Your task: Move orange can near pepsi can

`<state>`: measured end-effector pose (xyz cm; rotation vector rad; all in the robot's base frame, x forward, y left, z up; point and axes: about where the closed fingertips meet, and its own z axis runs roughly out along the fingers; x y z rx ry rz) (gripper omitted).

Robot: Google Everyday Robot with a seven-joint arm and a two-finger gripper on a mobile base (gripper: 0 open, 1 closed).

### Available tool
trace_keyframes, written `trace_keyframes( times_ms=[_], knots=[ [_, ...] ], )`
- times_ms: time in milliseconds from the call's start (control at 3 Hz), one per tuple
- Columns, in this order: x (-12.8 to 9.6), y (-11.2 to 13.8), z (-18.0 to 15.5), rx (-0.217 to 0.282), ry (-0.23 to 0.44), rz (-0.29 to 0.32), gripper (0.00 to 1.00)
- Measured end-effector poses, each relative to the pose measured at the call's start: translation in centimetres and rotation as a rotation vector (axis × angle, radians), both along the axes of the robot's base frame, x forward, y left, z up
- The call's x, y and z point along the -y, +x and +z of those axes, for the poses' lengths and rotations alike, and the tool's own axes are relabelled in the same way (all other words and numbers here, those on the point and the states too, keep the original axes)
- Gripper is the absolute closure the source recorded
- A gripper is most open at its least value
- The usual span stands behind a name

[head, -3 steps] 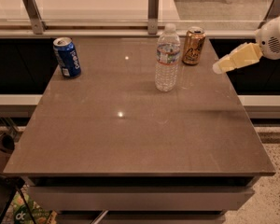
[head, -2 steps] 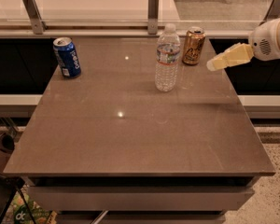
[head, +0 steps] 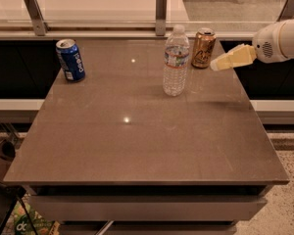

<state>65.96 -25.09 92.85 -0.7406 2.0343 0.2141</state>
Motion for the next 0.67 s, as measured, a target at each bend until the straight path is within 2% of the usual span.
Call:
trace_keyframes(
  times_ms=[333, 667],
  knots=[
    [-0.4, 0.7, 0.2, 0.043, 0.024, -0.015, 0.00],
    [-0.9, 2.4, 0.6, 0.126, 0.092, -0.034, 0.00]
  ],
)
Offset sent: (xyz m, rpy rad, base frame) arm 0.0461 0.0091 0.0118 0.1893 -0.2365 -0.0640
